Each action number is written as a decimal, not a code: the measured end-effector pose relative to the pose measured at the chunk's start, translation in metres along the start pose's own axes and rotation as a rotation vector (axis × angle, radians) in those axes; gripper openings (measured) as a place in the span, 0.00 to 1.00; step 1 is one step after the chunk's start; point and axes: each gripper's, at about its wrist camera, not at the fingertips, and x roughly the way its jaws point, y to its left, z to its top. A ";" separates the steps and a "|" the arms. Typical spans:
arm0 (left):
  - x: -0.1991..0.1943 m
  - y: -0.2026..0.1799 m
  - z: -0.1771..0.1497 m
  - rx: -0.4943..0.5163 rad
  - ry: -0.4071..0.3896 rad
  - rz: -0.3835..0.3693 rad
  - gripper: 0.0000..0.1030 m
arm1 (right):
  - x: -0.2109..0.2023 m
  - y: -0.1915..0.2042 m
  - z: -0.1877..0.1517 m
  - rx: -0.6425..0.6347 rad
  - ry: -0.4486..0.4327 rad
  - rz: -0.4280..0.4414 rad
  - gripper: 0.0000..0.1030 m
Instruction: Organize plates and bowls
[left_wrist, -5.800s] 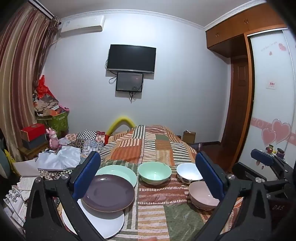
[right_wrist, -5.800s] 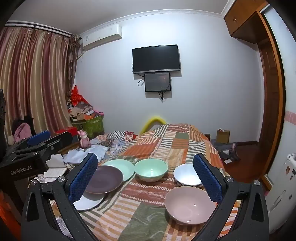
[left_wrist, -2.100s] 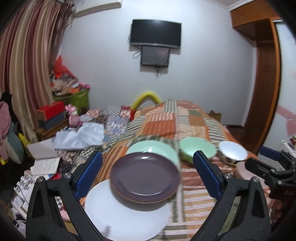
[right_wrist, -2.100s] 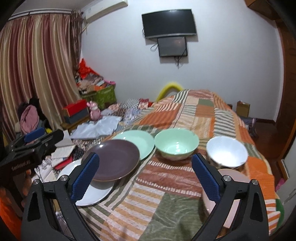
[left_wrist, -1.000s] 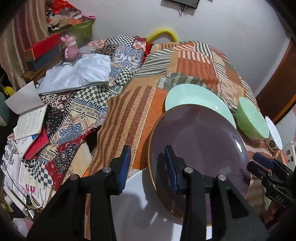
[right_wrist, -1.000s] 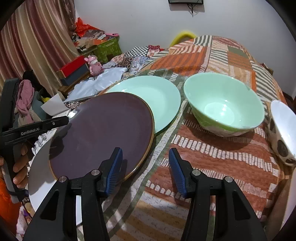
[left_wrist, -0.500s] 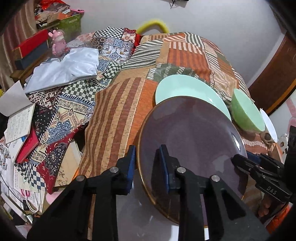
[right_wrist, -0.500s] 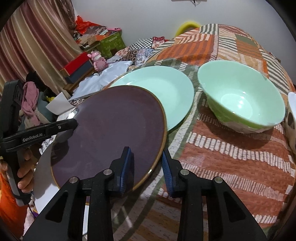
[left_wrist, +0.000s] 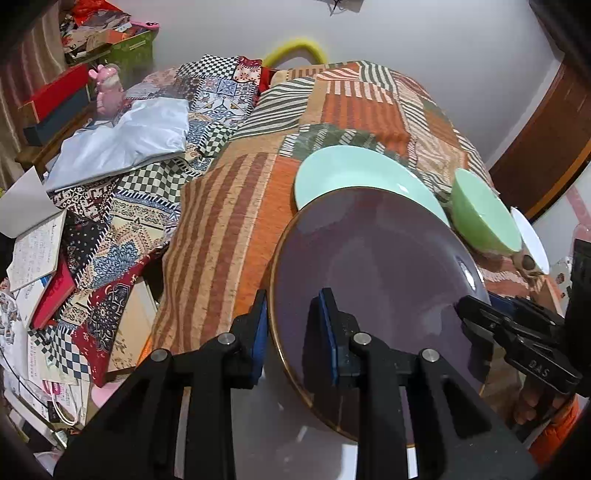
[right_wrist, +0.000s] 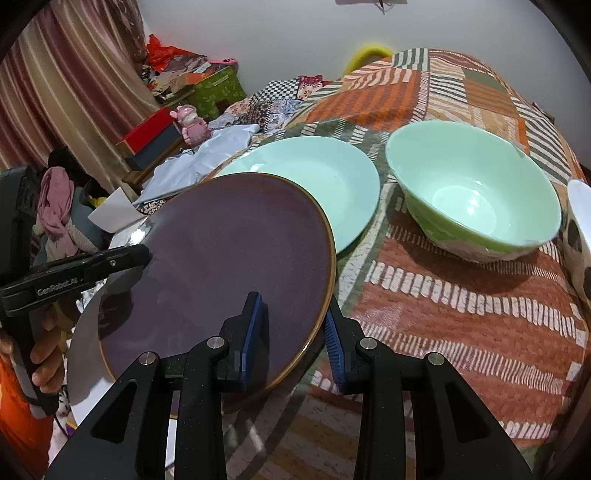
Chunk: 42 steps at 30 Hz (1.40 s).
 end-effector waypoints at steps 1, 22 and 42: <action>-0.001 -0.001 -0.001 0.003 -0.003 -0.001 0.25 | -0.001 0.000 -0.001 -0.001 0.000 0.000 0.29; -0.045 -0.044 -0.024 0.055 -0.055 -0.038 0.25 | -0.056 -0.013 -0.019 0.018 -0.075 -0.023 0.29; -0.073 -0.108 -0.058 0.124 -0.070 -0.094 0.25 | -0.110 -0.045 -0.058 0.089 -0.137 -0.077 0.29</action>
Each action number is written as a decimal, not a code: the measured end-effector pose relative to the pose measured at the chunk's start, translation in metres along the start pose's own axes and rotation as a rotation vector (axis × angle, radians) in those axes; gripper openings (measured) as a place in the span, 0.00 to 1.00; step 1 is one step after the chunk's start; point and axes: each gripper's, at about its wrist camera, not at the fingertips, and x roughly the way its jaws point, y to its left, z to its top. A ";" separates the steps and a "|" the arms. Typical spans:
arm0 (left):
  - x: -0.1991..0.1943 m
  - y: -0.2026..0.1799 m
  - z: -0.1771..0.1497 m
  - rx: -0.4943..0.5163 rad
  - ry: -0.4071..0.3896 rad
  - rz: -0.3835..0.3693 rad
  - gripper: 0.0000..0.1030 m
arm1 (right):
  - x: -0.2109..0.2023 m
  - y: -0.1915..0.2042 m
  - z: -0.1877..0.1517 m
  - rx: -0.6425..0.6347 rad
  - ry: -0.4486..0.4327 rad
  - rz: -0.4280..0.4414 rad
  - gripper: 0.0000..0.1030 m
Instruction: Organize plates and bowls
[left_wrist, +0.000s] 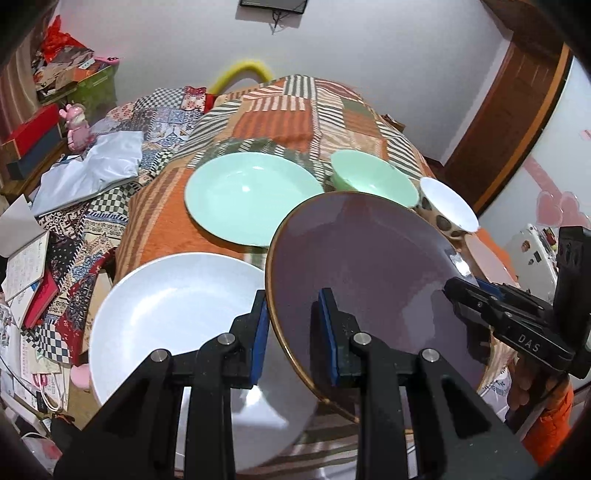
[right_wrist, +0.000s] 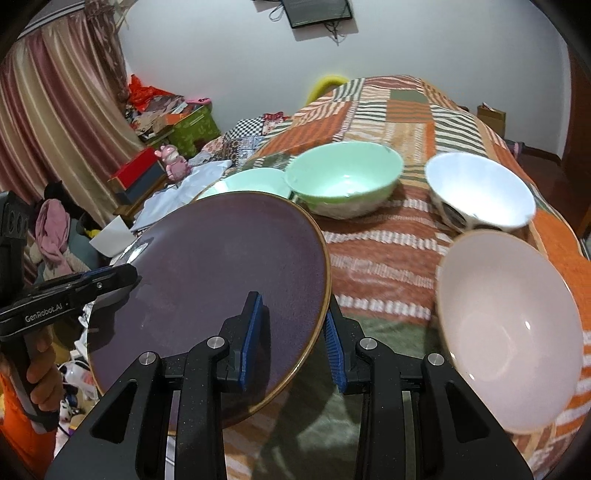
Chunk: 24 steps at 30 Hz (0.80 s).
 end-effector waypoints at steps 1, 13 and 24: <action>0.000 -0.003 -0.001 0.003 0.003 -0.005 0.25 | -0.002 -0.005 -0.002 0.004 0.000 -0.002 0.29; 0.020 -0.027 -0.016 0.029 0.061 -0.024 0.25 | -0.008 -0.025 -0.027 0.070 0.026 -0.034 0.29; 0.047 -0.038 -0.019 0.046 0.116 -0.037 0.25 | -0.005 -0.040 -0.038 0.123 0.033 -0.079 0.29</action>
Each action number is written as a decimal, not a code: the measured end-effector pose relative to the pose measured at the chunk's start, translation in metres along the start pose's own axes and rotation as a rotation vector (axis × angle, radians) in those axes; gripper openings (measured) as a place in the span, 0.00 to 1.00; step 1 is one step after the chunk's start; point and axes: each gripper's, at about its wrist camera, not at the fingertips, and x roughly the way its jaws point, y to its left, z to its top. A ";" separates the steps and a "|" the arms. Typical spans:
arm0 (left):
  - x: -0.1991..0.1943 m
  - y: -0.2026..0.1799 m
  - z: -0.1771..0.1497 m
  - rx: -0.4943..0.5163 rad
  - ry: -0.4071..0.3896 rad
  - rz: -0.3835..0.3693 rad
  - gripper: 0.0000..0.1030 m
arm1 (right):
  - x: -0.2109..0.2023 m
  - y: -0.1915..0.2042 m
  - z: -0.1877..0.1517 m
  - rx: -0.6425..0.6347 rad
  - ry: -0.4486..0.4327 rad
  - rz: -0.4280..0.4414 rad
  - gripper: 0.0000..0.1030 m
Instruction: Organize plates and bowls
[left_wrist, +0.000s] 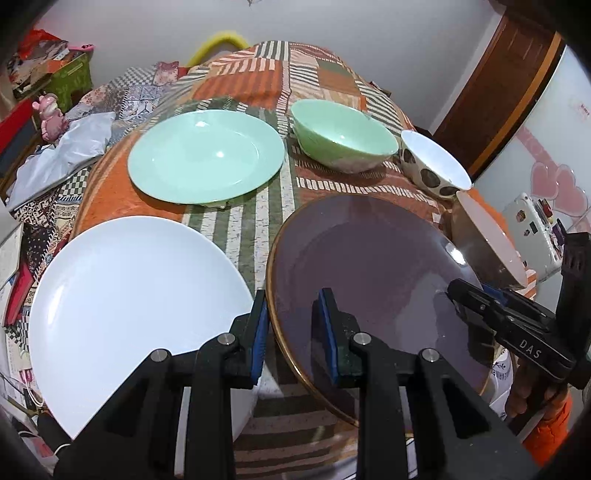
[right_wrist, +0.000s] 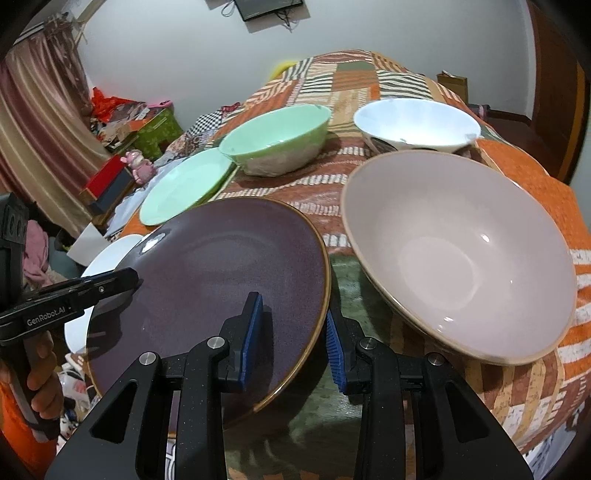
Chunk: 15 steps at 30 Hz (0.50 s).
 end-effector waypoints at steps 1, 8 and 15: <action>0.003 -0.001 0.001 0.004 0.004 0.002 0.25 | 0.001 0.000 -0.001 0.004 0.001 -0.006 0.29; 0.019 -0.002 0.005 0.005 0.026 0.000 0.25 | 0.003 -0.006 -0.001 0.023 -0.010 -0.024 0.29; 0.031 0.000 0.006 -0.003 0.047 0.004 0.25 | 0.007 -0.008 -0.001 0.038 -0.012 -0.025 0.29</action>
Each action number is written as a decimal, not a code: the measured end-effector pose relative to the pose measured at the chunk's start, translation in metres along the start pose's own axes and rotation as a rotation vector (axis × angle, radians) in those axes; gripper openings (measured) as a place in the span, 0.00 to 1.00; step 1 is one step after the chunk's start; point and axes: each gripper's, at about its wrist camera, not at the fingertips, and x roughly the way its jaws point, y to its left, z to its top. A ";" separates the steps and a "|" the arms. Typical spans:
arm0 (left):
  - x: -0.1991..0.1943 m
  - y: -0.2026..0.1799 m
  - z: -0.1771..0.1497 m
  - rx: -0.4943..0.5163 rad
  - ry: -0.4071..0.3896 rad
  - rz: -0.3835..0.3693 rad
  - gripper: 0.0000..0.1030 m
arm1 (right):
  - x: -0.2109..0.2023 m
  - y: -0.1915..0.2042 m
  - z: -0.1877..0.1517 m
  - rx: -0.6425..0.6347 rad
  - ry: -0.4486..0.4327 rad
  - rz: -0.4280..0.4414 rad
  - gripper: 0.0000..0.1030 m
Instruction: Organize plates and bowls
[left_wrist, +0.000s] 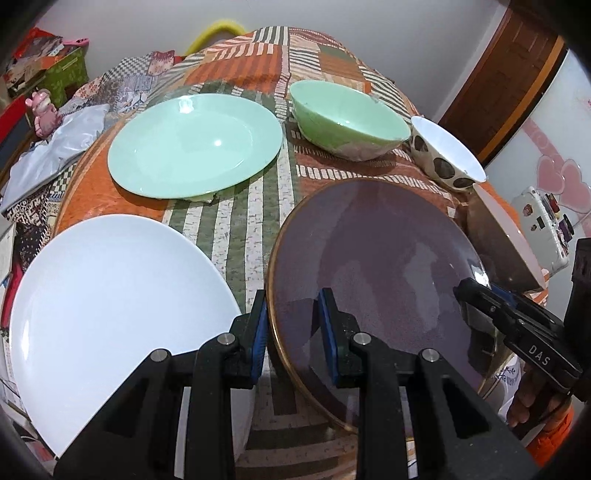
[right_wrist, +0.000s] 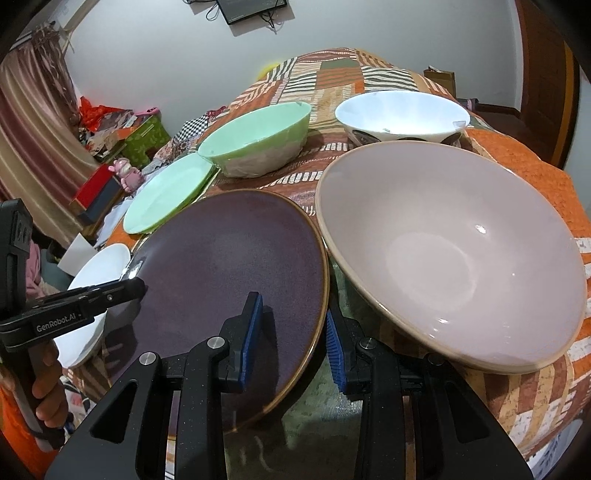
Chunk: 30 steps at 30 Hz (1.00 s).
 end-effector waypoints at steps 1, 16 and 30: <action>0.001 0.000 0.000 -0.001 0.002 0.001 0.25 | 0.000 0.000 -0.001 -0.002 0.001 -0.001 0.29; -0.009 0.000 -0.003 -0.013 -0.020 0.019 0.25 | -0.009 0.006 0.003 -0.026 0.012 -0.019 0.29; -0.068 0.001 -0.008 0.002 -0.170 0.094 0.44 | -0.037 0.027 0.008 -0.074 -0.058 0.019 0.29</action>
